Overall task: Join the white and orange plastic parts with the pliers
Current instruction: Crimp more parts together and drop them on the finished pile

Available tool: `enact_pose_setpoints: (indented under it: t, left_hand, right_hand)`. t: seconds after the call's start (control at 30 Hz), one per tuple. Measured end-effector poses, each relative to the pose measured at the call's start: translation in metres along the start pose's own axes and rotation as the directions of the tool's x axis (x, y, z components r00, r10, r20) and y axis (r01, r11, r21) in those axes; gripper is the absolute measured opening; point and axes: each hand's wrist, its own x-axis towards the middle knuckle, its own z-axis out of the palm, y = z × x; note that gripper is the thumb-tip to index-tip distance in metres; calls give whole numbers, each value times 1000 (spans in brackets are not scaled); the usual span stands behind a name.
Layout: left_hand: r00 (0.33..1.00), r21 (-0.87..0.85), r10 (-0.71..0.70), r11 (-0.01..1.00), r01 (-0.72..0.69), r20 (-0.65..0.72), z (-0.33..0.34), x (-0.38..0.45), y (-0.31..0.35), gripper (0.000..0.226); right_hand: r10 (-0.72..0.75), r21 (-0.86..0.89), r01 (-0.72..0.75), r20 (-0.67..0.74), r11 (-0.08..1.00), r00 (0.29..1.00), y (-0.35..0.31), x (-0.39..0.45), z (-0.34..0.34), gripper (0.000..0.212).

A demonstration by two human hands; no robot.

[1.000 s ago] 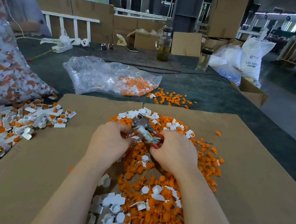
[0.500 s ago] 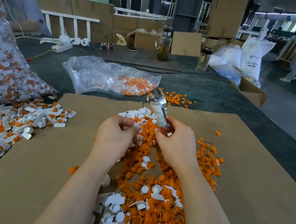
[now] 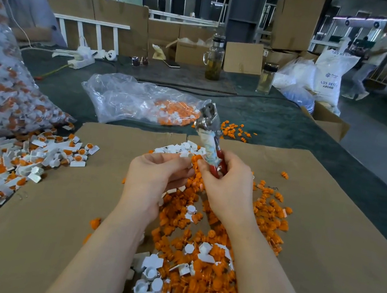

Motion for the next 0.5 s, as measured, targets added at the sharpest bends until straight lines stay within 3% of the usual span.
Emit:
enact_pose_setpoints:
  t: [0.5]
  left_hand:
    - [996, 76, 94, 993, -93, -9, 4, -4, 0, 2]
  right_hand:
    - [-12, -31, 10, -61, 999, 998, -1, 0, 1, 13]
